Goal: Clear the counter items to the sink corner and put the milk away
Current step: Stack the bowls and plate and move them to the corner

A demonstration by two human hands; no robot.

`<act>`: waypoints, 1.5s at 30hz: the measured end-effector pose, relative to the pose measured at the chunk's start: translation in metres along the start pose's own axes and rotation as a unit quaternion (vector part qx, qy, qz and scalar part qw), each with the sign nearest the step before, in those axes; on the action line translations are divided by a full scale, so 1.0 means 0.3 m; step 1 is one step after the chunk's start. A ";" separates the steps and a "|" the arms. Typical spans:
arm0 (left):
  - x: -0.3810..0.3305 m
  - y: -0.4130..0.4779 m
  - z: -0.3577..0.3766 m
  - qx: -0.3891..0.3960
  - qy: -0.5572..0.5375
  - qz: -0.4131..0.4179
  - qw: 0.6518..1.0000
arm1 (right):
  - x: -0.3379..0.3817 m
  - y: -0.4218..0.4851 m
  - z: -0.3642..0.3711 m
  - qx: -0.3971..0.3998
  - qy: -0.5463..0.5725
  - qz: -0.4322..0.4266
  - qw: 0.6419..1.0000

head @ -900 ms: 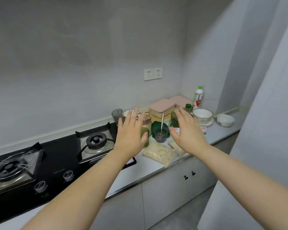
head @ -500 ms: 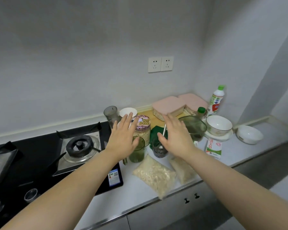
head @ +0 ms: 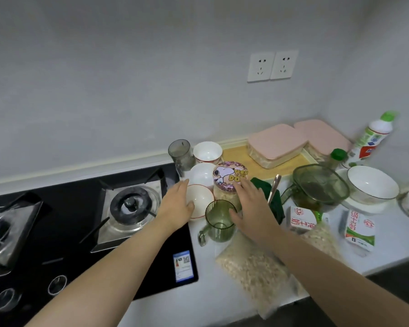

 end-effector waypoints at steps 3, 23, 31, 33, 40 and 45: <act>0.081 0.068 0.015 0.012 -0.034 -0.055 0.998 | 0.020 0.076 0.027 0.003 -0.038 -0.006 0.999; 0.229 0.278 0.059 0.107 -0.028 -0.030 0.993 | -0.067 0.290 0.025 0.001 0.077 0.076 0.994; 0.192 0.317 -0.198 0.027 -0.176 -0.043 0.983 | -0.097 0.311 0.001 -0.017 0.134 0.088 0.987; 0.189 0.317 -0.234 0.007 -0.215 -0.057 0.975 | -0.098 0.309 -0.010 -0.018 0.165 0.097 0.981; 0.059 0.322 -0.277 -0.002 -0.281 -0.049 0.958 | -0.086 0.285 -0.107 -0.006 0.473 0.219 0.853; -0.074 0.334 -0.226 0.050 -0.319 -0.045 0.945 | -0.080 0.289 -0.159 -0.002 0.374 0.237 0.897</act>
Point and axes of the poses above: each hand's wrist, its own y-axis towards the middle knuckle, its own z-axis out of the palm, x = y × z, the point moved 10 cm from there along y, towards the middle knuckle, and after that the axes turned 5 degrees about y, right-handed, at the moved point
